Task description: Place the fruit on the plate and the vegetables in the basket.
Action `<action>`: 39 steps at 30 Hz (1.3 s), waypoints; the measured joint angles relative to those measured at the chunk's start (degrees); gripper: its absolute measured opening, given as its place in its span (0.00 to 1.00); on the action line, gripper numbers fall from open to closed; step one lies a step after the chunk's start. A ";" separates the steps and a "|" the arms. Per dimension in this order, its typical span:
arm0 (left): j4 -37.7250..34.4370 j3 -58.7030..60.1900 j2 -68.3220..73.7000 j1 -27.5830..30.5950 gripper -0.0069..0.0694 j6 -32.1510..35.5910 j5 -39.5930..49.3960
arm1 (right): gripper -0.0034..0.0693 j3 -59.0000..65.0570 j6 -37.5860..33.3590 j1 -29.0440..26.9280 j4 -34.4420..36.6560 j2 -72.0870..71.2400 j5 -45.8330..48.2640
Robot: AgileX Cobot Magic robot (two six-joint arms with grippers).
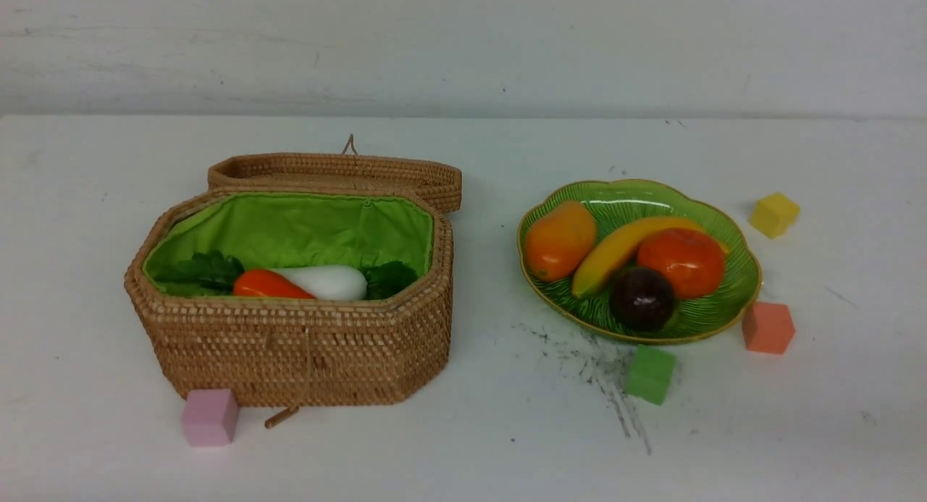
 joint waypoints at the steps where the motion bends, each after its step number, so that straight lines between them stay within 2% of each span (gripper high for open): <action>1: 0.00 0.00 0.00 0.00 0.40 0.00 0.00 | 0.05 3.88 0.00 -0.71 -0.13 -3.12 -2.19; 7: 0.00 0.00 0.00 0.00 0.40 0.00 0.04 | 0.05 22.78 0.00 -3.48 -3.12 -19.25 -8.86; 12: 0.07 0.00 0.00 0.00 0.40 0.00 0.14 | 0.06 29.79 0.00 -3.93 -3.99 -20.63 -12.27; 23: 0.12 0.00 0.00 0.00 0.40 0.00 0.20 | 0.07 34.05 0.00 -3.93 -4.11 -20.65 -19.34; 39: 0.12 0.00 0.00 0.00 0.40 0.00 0.20 | 0.10 34.06 -0.02 -3.93 -4.11 -20.65 -19.59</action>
